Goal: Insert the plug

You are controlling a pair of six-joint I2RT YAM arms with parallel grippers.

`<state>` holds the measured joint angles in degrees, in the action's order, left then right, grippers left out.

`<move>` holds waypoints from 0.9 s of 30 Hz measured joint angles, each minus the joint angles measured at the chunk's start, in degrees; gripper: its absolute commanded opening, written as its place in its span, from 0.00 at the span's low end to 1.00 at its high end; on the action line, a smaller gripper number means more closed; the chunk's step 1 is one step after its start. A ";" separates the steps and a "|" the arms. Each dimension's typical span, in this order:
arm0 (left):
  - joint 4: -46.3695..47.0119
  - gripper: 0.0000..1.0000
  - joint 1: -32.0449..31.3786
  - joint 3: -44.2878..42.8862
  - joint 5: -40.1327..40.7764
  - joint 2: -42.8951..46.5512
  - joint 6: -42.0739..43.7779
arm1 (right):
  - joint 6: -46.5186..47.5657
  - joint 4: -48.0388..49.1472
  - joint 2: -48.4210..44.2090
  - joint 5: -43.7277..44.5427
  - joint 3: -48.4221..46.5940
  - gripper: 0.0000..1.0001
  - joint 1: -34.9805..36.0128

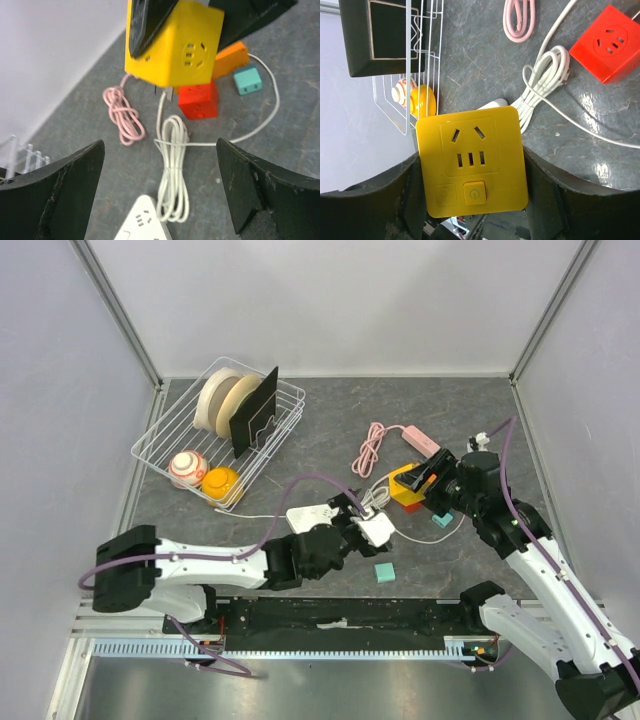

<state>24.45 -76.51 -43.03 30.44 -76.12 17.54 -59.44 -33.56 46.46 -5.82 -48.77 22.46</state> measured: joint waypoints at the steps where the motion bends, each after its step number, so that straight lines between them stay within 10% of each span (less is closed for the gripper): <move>1: 3.48 1.00 -1.05 0.17 1.62 -1.62 2.97 | -0.83 -0.44 0.02 0.13 0.00 0.00 0.28; 13: 28.06 0.97 -2.75 0.26 9.40 -11.67 20.90 | -6.25 -0.87 0.76 -0.24 -0.02 0.00 2.78; 27: 12.17 1.00 9.88 7.43 -13.49 10.12 -9.05 | -2.86 6.16 3.45 -8.59 -0.02 0.00 2.84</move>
<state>36.62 -66.63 -35.59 16.95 -66.00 8.49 -62.30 -27.40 49.91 -14.41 -48.80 25.30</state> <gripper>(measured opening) 0.993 0.714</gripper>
